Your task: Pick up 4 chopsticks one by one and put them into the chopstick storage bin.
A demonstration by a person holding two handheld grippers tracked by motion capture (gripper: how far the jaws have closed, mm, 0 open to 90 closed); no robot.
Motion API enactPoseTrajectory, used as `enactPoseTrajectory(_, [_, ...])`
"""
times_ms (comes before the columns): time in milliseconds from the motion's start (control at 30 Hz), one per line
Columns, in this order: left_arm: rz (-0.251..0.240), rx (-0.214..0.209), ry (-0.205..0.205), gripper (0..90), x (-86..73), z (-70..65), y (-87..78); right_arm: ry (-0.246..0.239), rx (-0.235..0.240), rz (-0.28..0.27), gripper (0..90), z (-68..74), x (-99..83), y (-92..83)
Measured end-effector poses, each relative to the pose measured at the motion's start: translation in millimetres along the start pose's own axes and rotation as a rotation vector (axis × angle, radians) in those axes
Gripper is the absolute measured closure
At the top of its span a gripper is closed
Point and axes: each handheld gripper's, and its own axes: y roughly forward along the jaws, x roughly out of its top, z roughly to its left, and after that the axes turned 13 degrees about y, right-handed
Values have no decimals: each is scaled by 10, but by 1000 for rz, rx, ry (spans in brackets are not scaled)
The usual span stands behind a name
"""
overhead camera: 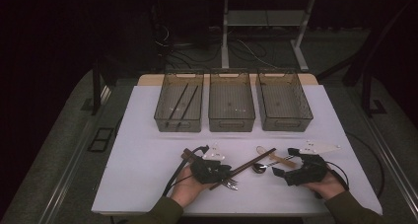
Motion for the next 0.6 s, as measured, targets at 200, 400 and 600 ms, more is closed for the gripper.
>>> enactPoseTrajectory(200, [37,22,34,770,-10,3,26,0,-1,0,24,-1,0,2])
enactPoseTrajectory(400, [47,46,64,783,-7,-11,44,0,-1,0,24,1,0,3])
enactPoseTrajectory(600, [51,61,74,828,-5,-14,45,0,1,0,24,1,0,2])
